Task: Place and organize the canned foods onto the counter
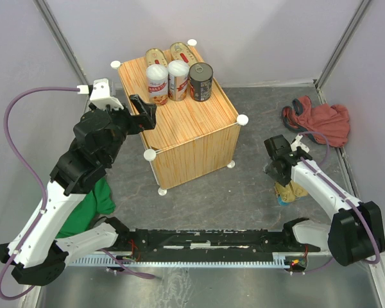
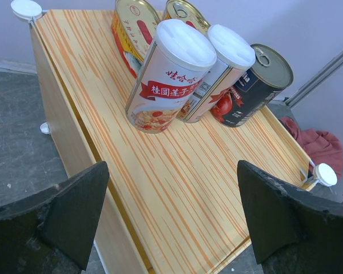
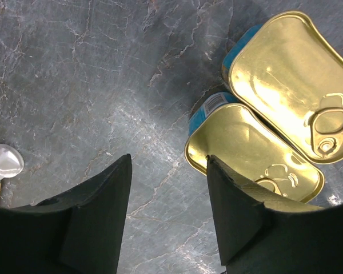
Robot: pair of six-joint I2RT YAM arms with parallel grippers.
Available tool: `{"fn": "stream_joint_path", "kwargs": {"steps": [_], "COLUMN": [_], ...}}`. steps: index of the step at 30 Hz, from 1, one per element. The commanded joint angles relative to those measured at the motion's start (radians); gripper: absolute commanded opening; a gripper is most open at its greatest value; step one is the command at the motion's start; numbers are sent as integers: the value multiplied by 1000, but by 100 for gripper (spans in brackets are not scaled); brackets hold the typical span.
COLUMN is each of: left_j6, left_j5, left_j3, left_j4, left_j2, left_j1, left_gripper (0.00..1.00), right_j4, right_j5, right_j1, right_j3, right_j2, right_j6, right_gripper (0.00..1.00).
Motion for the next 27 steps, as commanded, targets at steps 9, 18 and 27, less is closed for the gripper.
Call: {"fn": "stream_joint_path", "kwargs": {"steps": [9,18,27], "left_j6": [-4,7,2], "left_j5": [-39,-45,-34], "left_j3": [-5,-10,-21], "left_j4": [12,25,48], "left_j2": [0,3,14], "left_j1": [7,7,7], "left_gripper": [99,100,100], "right_j4": [86,144,153], "right_j5": [-85,-221,-321], "right_j1": [-40,-40,-29], "right_j3": [-24,-45,-20], "right_j2": [53,73,29], "right_j6": [-71,-126,-196], "right_gripper": [48,15,13]}}
